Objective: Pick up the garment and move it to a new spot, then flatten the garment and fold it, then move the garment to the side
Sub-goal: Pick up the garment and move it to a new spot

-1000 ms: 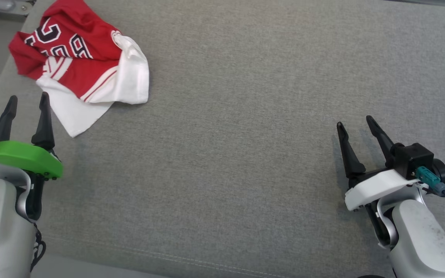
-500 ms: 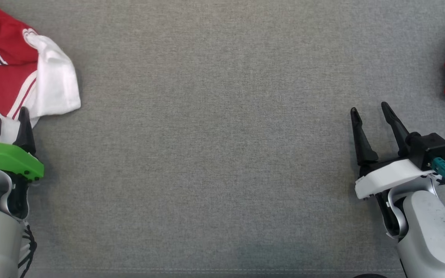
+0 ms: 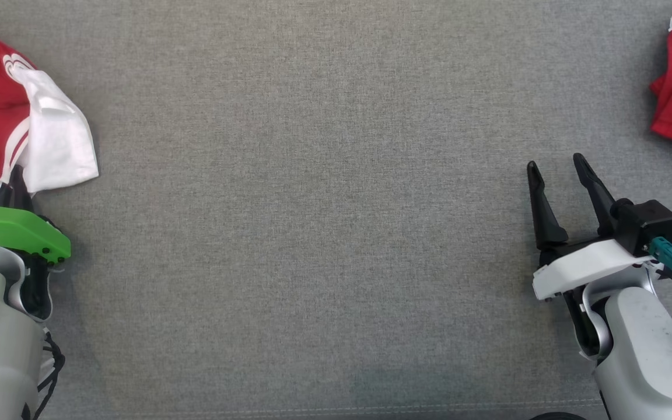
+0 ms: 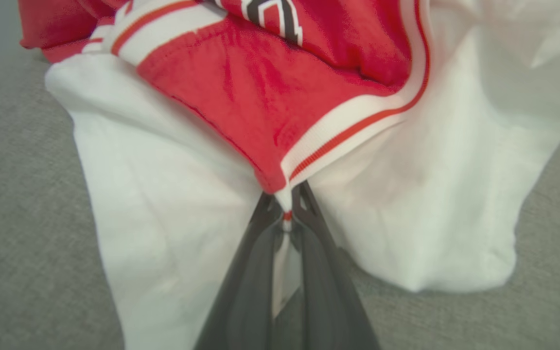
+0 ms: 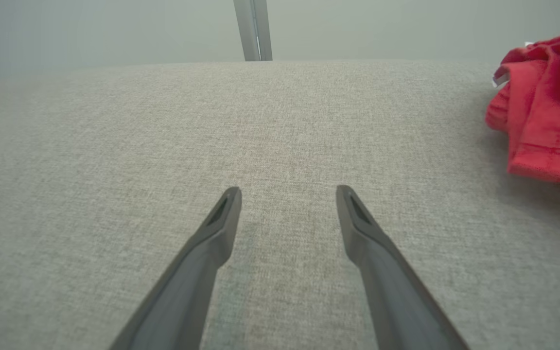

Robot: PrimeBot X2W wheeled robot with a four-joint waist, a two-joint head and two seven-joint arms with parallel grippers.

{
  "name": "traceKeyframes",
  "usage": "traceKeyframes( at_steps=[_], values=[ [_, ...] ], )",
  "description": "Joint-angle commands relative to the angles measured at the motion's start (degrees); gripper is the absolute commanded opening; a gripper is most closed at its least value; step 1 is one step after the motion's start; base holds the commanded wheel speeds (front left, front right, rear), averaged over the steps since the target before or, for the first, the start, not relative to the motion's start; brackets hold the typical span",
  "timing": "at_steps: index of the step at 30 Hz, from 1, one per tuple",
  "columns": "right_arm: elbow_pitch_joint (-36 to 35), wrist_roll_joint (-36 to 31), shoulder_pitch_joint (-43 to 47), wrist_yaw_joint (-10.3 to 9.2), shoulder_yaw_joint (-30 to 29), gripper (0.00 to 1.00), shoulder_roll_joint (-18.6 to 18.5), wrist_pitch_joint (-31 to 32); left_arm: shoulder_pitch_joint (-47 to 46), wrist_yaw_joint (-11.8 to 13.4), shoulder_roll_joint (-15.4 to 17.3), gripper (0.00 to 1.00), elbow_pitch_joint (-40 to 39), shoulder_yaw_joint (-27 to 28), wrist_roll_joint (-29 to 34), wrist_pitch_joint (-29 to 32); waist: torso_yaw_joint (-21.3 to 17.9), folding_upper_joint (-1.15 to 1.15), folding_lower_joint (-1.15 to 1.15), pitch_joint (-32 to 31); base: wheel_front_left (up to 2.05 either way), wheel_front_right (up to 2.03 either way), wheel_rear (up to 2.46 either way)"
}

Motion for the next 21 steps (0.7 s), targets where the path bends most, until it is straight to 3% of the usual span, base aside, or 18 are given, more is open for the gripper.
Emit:
traceKeyframes(
  at_steps=[1,5,9,12,15,21],
  values=[
    [0.3,0.5,-0.4,-0.08,0.1,1.0,0.5,-0.1,0.1,-0.5,-0.6,0.0,0.0,-0.5,0.7,0.4,0.1,0.0,-0.01,-0.9,0.0,0.0,0.0],
    [0.8,1.0,-0.1,-0.08,0.3,1.0,1.5,-0.1,0.6,-0.4,0.7,0.0,-4.8,0.1,3.5,0.1,-0.1,0.0,-0.01,-2.6,0.0,0.0,0.0],
    [1.5,1.5,0.6,-0.08,0.4,1.0,2.8,-0.1,3.4,-0.4,-0.1,0.0,-17.7,1.7,11.3,0.1,-0.6,0.0,-0.01,-4.9,0.0,0.0,0.0],
    [2.0,2.1,1.2,-0.08,0.6,1.0,3.8,-0.1,6.4,-0.4,-3.8,0.0,-27.4,1.6,16.1,0.1,-1.9,0.0,-0.01,-6.9,0.0,0.0,0.0],
    [2.2,2.5,1.6,-0.08,1.1,1.0,4.5,-0.1,8.7,-0.4,-7.3,0.0,-32.2,-0.4,18.3,0.0,-3.6,0.0,-0.01,-8.1,0.0,0.0,0.0],
    [2.9,3.1,2.7,-0.08,2.0,1.0,5.8,-0.1,12.7,-0.4,-14.2,0.0,-33.7,-7.3,17.5,0.0,-8.5,0.0,-0.01,-10.3,0.0,0.0,0.0]
  ],
)
